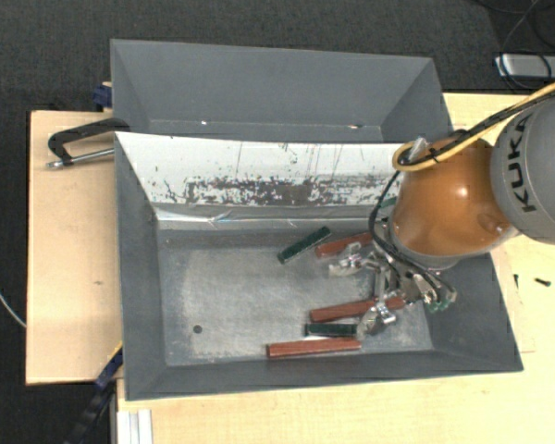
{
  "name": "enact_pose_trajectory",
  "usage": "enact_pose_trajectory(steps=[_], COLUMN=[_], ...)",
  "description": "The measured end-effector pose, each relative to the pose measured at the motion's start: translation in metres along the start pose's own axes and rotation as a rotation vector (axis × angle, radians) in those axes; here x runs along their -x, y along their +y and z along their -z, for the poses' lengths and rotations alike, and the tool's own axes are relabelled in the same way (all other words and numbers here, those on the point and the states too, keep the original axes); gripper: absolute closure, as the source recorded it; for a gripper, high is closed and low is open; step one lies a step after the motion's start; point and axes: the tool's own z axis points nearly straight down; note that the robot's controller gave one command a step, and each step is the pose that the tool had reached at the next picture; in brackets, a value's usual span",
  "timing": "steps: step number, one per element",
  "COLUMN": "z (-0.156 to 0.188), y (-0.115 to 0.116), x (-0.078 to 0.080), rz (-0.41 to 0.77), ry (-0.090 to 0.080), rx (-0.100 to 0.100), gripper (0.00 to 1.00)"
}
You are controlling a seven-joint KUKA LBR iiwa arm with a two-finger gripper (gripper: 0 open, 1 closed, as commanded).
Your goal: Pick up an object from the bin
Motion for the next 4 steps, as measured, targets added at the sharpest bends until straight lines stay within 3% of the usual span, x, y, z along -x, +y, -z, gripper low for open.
enact_pose_trajectory(steps=[1, 2, 4], z=[-0.03, -0.031, -0.029], y=[-0.017, -0.023, -0.023], x=[0.026, 0.012, 0.011], rz=[0.066, 0.045, 0.047], ry=[0.002, 0.015, 0.018], rx=[0.001, 0.009, 0.008], gripper=[0.0, 1.0, 1.0])
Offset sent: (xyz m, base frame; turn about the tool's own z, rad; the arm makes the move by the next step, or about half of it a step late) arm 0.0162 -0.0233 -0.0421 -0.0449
